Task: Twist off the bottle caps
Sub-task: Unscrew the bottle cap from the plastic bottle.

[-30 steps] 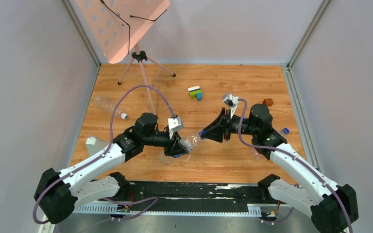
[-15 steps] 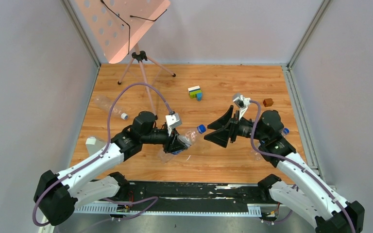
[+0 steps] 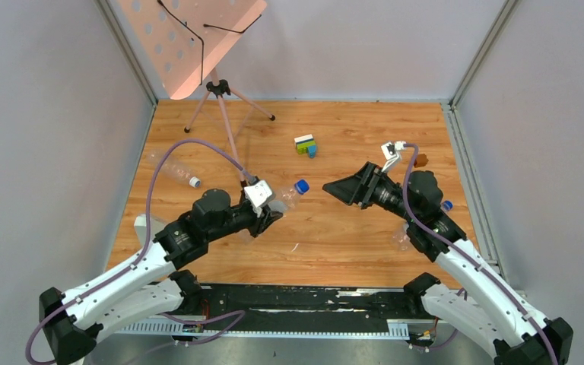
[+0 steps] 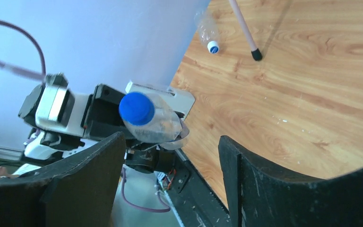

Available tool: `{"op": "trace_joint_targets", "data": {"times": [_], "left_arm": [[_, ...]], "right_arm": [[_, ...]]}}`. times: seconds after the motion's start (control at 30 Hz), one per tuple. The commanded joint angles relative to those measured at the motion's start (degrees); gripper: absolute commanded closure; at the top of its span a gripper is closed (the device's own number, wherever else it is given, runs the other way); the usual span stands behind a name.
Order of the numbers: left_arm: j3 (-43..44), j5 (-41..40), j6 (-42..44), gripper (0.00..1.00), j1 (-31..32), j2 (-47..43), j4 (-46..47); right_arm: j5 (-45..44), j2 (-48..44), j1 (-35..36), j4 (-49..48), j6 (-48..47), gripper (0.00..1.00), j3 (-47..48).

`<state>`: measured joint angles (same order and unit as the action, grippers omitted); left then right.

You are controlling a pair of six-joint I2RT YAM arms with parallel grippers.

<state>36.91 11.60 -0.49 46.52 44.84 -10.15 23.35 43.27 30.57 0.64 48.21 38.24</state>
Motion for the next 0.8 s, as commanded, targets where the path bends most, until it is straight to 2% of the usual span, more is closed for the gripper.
{"op": "trace_joint_targets", "data": {"times": [0.0, 0.1, 0.23, 0.5, 0.67, 0.77], "left_arm": [[-0.9, -15.8, 7.1, 1.00, 6.4, -0.9, 2.5], [-0.9, -20.8, 9.2, 1.00, 9.6, 0.4, 2.7], [-0.8, -24.0, 11.9, 1.00, 13.4, 2.3, 4.4], [-0.1, -26.2, 14.7, 1.00, 16.4, 4.9, 6.0], [0.0, -26.6, 15.0, 1.00, 16.9, 5.5, 6.0], [0.0, -26.5, 15.1, 1.00, 17.2, 5.6, 6.0]], "right_arm": [[5.4, 3.7, 0.0, -0.1, 5.6, 0.28, 4.4], [9.4, 4.8, 0.0, -4.4, 6.6, 0.28, 4.5], [10.3, 7.0, 0.0, -2.6, 6.3, 0.28, 5.5], [13.1, 11.1, 0.0, -2.8, 6.6, 0.35, 6.2], [11.9, 11.9, 0.0, -2.4, 6.9, 0.36, 6.1], [12.3, 12.3, 0.1, -2.6, 6.8, 0.41, 6.1]]}}
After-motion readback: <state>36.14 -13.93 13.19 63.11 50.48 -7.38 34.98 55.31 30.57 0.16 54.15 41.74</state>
